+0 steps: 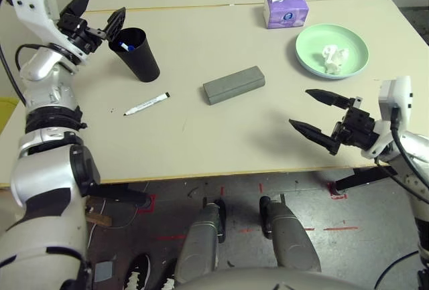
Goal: Organize and tidy the items on the table.
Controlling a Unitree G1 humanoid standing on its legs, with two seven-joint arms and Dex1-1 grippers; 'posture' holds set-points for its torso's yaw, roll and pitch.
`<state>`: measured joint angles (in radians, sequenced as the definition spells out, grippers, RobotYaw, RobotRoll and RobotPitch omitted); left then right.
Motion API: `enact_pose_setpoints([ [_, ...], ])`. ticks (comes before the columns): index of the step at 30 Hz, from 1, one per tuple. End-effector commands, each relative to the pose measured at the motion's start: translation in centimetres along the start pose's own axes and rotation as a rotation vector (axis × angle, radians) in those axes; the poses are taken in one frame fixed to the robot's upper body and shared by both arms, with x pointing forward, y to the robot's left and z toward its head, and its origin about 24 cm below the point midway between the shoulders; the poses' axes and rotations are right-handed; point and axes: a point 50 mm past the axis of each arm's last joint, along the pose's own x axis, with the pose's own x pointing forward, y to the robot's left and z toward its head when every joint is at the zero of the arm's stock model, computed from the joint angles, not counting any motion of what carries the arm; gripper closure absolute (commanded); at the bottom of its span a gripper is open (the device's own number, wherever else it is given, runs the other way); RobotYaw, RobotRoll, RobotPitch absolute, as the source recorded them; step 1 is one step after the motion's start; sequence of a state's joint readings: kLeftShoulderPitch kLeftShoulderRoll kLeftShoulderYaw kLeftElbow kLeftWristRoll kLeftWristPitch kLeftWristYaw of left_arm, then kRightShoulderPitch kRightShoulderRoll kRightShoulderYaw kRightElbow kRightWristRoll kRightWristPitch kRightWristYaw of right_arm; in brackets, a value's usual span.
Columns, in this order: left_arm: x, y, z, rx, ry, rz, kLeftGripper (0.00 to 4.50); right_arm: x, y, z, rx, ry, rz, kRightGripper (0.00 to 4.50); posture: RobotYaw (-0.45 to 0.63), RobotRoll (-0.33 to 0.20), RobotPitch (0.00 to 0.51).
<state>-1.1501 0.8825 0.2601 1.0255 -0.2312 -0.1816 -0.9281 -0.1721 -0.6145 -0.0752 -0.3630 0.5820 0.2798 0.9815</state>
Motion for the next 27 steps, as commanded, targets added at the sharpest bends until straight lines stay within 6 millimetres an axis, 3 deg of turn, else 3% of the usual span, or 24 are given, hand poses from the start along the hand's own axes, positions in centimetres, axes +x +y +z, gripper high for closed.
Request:
enact_pose_setpoints([
  [1, -0.6, 1.8, 3.4, 0.087, 0.057, -0.045, 0.04, 1.1, 0.8, -0.6, 0.005, -0.015, 0.088, 0.00, -0.16, 0.000, 0.236],
  [8, -1.4, 2.7, 7.2, 0.185, 0.287, -0.244, 0.04, 3.2, 1.4, -0.8, 0.013, -0.077, 0.189, 0.00, -0.11, 0.000, 0.238],
  [13, -0.4, 0.6, 9.1, 0.191, 0.446, -0.563, 0.04, 4.1, 1.6, -1.2, 0.018, -0.089, 0.244, 0.00, -0.09, 0.000, 0.242],
  [21, 0.6, -5.0, 5.6, 0.131, 0.630, -0.885, 0.04, 4.9, 2.0, -1.4, 0.018, -0.104, 0.256, 0.00, -0.13, 0.000, 0.257],
  [27, -0.8, -6.1, 1.9, 0.165, 0.802, -0.974, 0.04, 4.6, 2.4, -1.4, 0.023, -0.098, 0.236, 0.00, -0.15, 0.000, 0.262],
])
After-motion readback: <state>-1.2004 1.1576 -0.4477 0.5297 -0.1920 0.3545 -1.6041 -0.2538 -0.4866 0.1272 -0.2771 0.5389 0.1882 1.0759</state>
